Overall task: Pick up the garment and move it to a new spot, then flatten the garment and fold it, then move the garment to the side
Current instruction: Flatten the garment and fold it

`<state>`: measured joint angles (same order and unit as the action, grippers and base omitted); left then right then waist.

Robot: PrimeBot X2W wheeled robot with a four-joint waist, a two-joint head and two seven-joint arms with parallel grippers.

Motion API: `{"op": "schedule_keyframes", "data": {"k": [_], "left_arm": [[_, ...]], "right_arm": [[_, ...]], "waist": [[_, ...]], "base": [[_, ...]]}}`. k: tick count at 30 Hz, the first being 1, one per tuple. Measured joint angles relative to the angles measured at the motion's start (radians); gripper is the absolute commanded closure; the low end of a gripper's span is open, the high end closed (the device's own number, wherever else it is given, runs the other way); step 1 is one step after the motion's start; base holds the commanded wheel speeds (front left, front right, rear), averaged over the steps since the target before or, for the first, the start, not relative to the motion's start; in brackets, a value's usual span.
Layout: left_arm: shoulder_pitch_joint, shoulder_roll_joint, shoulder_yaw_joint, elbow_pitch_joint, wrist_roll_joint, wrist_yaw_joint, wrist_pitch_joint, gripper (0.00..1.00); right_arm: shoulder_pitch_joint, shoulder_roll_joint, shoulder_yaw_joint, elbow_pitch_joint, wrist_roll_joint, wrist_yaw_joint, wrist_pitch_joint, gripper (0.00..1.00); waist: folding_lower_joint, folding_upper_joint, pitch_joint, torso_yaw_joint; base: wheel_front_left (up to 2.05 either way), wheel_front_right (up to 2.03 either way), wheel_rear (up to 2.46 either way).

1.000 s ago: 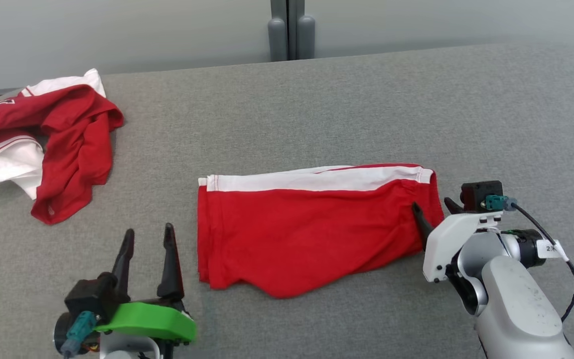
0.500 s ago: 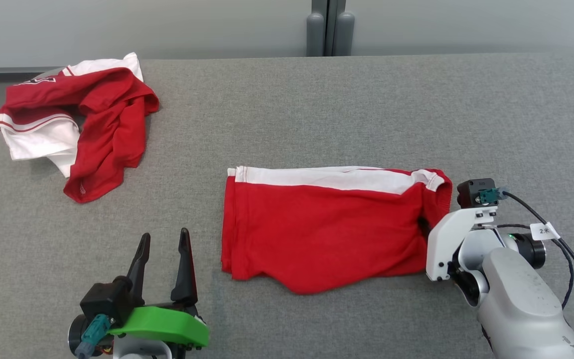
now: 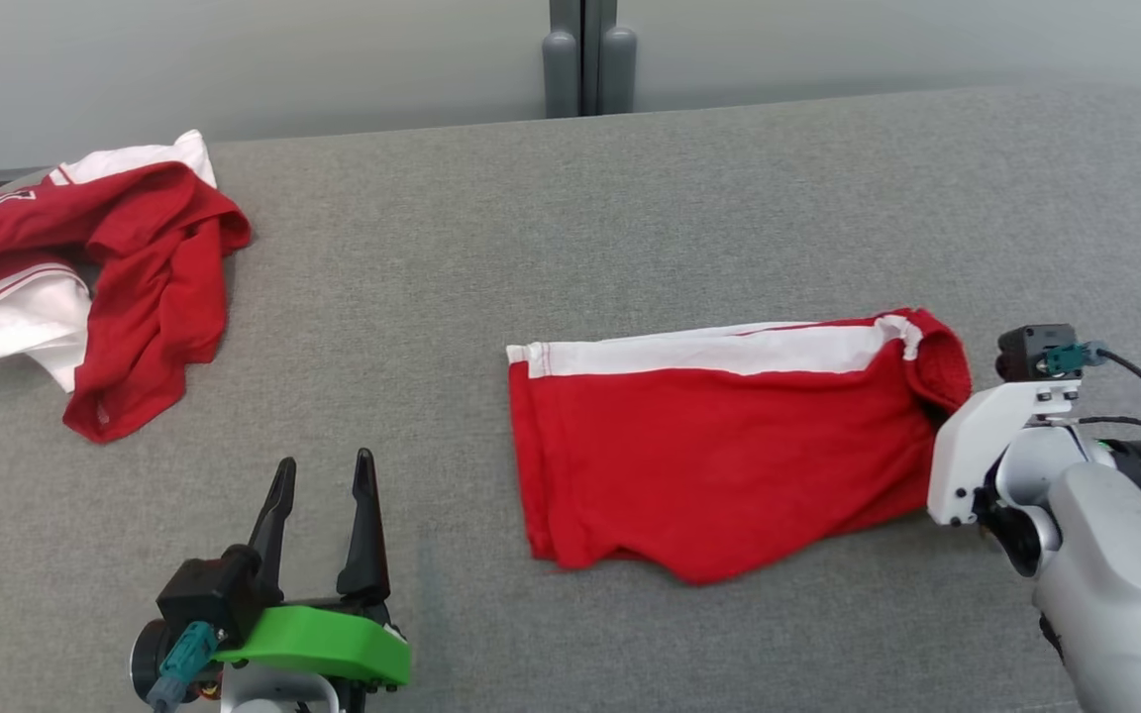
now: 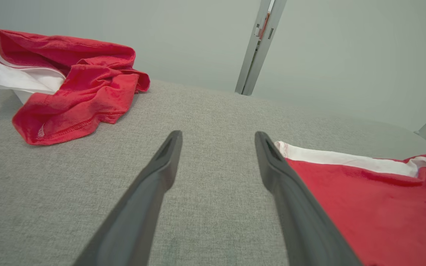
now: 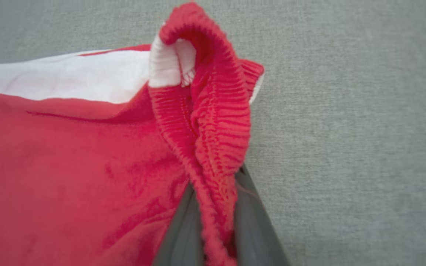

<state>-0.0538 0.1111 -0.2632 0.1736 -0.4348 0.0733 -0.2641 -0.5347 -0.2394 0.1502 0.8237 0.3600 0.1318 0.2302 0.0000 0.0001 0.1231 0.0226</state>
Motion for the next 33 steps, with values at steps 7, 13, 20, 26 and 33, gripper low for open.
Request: {"op": "schedule_keyframes", "data": {"k": [7, 13, 20, 26, 33], "left_arm": [[0.0, -0.004, 0.001, 0.001, 0.005, -0.003, 0.0, 0.0], [0.0, -0.009, 0.0, 0.003, 0.006, -0.008, 0.0, 0.0], [0.001, -0.012, -0.008, 0.001, 0.008, -0.009, 0.0, 0.0], [0.002, -0.02, -0.016, 0.0, 0.007, -0.009, 0.0, 0.0], [0.003, -0.029, -0.02, 0.007, 0.006, -0.009, 0.0, 0.0]], "right_arm": [[0.028, -0.03, 0.003, -0.07, 0.107, 0.0, -0.01, 1.0], [0.065, 0.038, 0.089, -0.219, 0.268, -0.001, -0.001, 1.0], [0.086, 0.074, 0.22, -0.32, 0.332, -0.001, 0.019, 1.0], [0.067, 0.119, 0.273, -0.27, 0.331, -0.001, 0.014, 1.0], [0.026, 0.146, 0.303, -0.173, 0.314, -0.001, -0.016, 0.73]], "waist": [[0.0, 0.0, 0.0, -0.047], [0.0, 0.0, -0.007, -0.052], [0.0, 0.0, -0.02, -0.018], [0.0, 0.0, -0.025, 0.032], [0.0, 0.0, -0.025, 0.093]], "base": [[0.0, 0.0, 0.0], [0.0, 0.0, 0.0], [0.0, 0.0, 0.0], [0.0, 0.0, 0.0], [0.0, 0.0, 0.0]]}}
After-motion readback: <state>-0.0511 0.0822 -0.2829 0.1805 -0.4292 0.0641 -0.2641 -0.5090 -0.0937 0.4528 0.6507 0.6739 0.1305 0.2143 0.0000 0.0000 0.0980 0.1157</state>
